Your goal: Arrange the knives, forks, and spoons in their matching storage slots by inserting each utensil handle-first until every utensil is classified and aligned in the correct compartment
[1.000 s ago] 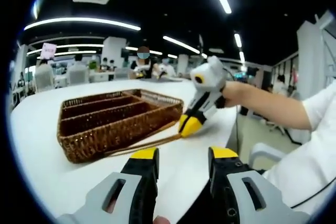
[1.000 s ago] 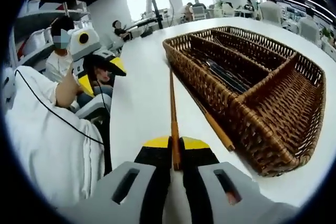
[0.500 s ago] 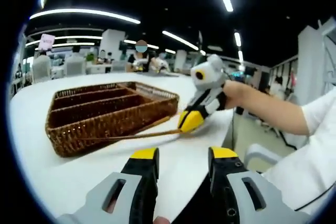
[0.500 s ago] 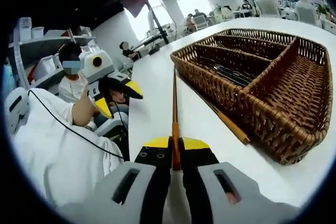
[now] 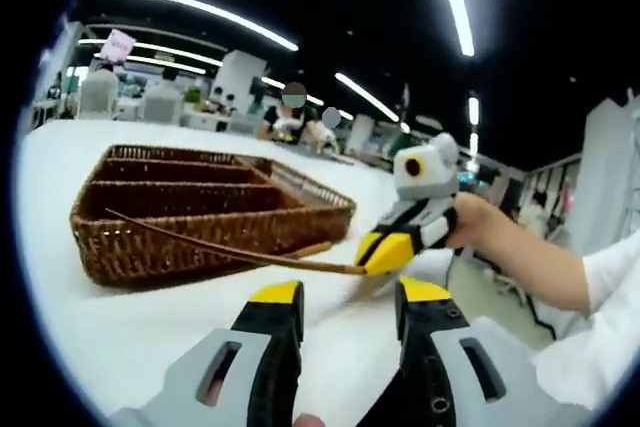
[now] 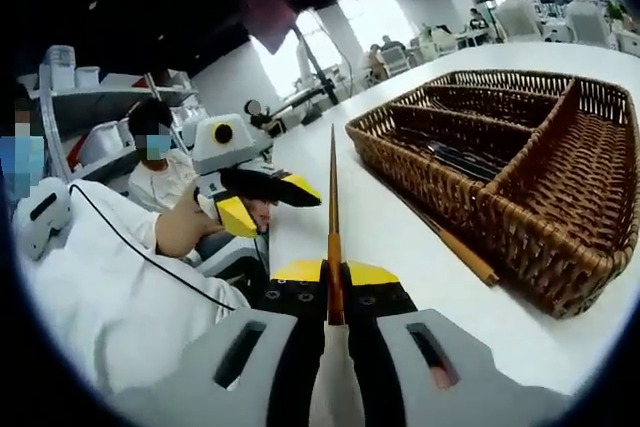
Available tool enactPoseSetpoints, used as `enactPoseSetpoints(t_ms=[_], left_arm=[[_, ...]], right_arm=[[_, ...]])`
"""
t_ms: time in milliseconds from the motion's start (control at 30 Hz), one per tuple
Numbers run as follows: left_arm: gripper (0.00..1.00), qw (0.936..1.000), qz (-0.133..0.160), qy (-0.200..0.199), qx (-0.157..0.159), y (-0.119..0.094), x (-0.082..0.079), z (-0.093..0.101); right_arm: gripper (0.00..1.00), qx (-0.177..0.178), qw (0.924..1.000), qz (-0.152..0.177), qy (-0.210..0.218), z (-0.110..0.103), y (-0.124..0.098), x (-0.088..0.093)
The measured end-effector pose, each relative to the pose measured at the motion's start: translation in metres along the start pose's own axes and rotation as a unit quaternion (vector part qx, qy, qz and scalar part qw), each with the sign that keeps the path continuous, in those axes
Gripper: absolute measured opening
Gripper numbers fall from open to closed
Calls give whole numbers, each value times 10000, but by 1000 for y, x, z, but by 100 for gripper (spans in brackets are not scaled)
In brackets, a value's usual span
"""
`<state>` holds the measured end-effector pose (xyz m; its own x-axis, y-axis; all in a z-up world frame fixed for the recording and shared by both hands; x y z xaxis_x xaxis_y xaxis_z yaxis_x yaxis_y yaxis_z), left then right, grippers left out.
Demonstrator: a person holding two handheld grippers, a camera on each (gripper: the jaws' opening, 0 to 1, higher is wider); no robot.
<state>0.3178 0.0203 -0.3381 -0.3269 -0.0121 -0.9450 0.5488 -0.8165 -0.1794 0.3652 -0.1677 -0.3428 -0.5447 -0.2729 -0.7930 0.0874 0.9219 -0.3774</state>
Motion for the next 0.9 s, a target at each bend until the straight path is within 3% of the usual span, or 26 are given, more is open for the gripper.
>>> enactPoseSetpoints(t_ms=[333,667,900], left_arm=[[30,9953,409,-871,68,5,1,-7],[20,9865,660,-1482,223,8,1,-13],[10,9826,790,-1649,313,11,0,-10]], right_arm=[[4,-255,9994,219,31,-7,3,-2],[5,-521,9977,410,116,-13,7,-2],[5,-663,9963,524,148,-15,9,-3]])
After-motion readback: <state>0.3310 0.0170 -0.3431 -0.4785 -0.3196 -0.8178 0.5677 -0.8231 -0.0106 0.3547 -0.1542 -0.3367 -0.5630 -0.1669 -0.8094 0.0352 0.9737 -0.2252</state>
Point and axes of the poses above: the point that each gripper's makers call its tool centre point, and the gripper's own axes: y roughly forward along the fingers, z roughly to its right, x roughly out of its underside, the point moved 8 cm from there along -y, roughly backward along the fingers, and after that the axes turned 5 degrees about y, right-handed, at the moved point
